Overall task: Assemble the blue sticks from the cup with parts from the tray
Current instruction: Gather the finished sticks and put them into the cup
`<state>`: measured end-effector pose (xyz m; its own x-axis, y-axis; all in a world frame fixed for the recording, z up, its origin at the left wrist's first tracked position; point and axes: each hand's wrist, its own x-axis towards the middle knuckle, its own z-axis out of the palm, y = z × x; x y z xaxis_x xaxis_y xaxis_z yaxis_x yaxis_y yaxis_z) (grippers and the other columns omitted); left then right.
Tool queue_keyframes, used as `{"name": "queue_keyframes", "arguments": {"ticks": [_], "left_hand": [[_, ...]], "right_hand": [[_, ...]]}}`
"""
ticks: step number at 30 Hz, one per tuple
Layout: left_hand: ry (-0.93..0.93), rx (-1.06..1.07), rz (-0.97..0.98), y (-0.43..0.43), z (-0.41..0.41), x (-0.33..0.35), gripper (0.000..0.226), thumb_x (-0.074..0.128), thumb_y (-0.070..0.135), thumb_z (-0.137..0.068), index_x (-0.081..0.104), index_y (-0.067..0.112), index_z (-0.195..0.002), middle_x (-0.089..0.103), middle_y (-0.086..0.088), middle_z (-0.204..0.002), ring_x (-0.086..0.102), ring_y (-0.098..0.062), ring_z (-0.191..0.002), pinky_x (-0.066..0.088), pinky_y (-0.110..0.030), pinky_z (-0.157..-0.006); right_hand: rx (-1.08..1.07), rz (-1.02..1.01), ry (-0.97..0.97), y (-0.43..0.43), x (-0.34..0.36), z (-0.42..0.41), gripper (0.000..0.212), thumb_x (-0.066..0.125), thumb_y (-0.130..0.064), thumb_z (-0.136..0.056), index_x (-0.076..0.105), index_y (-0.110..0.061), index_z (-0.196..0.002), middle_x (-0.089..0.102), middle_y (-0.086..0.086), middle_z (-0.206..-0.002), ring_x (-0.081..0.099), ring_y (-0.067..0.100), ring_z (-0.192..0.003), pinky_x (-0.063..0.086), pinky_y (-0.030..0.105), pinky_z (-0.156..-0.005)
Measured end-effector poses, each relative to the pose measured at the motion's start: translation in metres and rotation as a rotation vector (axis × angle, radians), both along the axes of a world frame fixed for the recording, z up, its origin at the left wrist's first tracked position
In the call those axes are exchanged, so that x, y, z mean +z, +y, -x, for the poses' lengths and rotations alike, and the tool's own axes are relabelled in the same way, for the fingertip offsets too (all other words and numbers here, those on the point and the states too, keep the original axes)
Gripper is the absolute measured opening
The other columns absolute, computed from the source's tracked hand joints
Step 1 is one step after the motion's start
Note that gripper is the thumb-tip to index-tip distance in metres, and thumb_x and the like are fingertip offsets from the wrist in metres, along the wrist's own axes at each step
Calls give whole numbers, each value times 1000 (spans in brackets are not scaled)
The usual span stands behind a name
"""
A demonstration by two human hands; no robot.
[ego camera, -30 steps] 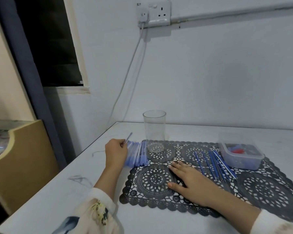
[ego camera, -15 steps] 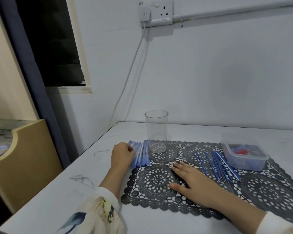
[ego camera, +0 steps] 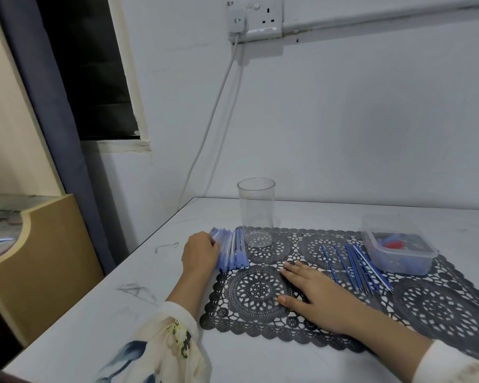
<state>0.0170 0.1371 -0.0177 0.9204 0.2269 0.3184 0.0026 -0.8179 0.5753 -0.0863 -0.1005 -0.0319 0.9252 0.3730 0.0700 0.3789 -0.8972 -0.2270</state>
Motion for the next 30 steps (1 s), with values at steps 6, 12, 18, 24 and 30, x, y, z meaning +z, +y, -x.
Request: {"name": "queue_keyframes", "arguments": {"ticks": [6,12,18,24,30], "left_hand": [[16,2,-32,-2,4,-1,32,50,3,-79,42,11,-49,44,-5,-49,39,-17,-46,31,-26,-45],[-10,-37,-37,-2,6,-1,22,52,8,-81,65,4,-64,66,-15,-68,57,-24,-59,45,-32,-53],[-172,-159,4,-23,31,14,30,54,23,-91,68,4,-73,65,-8,-70,54,-16,-63,42,-28,-59],[-162,-365,80,-69,62,23,18,57,18,-88,73,10,-87,68,2,-74,57,-5,-65,42,-19,-64],[58,-492,22,-124,62,20,20,57,24,-86,71,10,-86,71,-10,-87,64,-18,-77,52,-31,-75]], "right_hand": [[-7,-5,-4,1,4,4,102,8,-81,-65,16,-24,-149,11,-10,-155,6,7,-142,5,25,-114],[-15,-170,-130,-2,8,7,47,42,-48,-94,53,-20,-130,51,-5,-134,42,8,-123,32,27,-106],[-271,-361,-382,-24,31,14,20,59,-25,-90,72,-15,-101,70,0,-93,52,5,-75,46,24,-80],[-644,-464,-340,-64,45,23,21,59,-11,-86,72,-15,-101,72,4,-91,58,8,-62,51,26,-68],[-797,-354,-170,-96,36,21,14,60,-11,-81,73,-6,-82,68,9,-98,61,18,-73,49,26,-67]]}}
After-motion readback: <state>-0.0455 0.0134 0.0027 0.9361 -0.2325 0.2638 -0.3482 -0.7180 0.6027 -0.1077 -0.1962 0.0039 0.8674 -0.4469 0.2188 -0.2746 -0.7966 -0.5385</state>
